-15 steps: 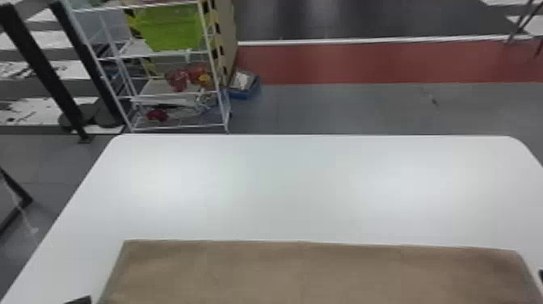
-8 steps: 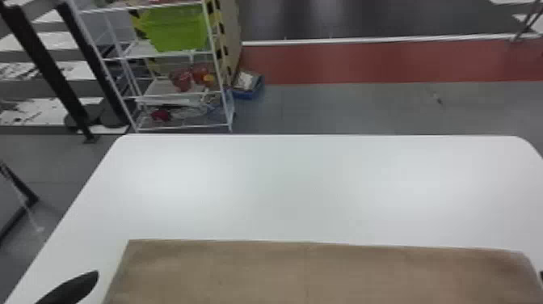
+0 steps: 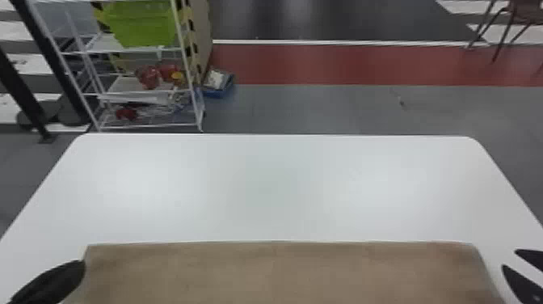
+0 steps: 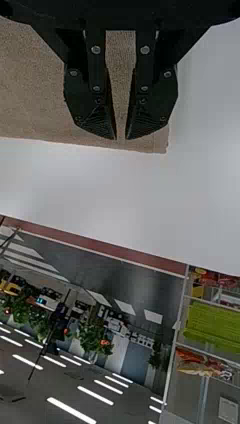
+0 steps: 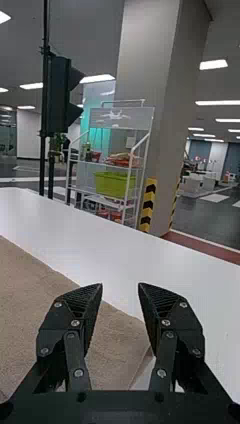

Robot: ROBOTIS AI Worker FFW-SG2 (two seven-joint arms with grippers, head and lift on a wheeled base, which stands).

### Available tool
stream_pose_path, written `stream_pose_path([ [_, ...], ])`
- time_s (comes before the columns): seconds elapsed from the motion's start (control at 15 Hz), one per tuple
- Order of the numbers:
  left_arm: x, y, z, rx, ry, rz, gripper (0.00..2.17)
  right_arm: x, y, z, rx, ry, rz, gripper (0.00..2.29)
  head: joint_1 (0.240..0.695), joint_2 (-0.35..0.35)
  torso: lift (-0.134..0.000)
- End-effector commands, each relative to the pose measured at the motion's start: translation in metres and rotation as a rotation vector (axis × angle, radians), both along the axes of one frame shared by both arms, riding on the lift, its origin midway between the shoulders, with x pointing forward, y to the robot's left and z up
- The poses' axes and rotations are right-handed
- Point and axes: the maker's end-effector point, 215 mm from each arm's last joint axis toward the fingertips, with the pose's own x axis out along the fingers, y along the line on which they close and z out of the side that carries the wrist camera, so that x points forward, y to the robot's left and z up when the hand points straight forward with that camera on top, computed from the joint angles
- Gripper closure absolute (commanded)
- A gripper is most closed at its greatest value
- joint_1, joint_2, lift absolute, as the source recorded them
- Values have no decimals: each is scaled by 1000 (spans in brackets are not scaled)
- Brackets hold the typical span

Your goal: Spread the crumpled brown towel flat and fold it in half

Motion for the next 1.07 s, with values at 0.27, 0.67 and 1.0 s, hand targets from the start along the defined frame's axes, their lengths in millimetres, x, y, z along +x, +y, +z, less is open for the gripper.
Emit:
stream_pose_path([
  [0.27,10,14,-9,119,23,52,140,18,-48,-22,-39,119,-99,191,695,-67,-122],
  [0.67,15,38,-14,168,40,60,157,25,-66,-45,-38,263,-124,211,695,-87,-122],
  [1.0,20,46,-24,194,88,20,157,22,-68,-56,-9,399,-152,211,695,-82,-122],
])
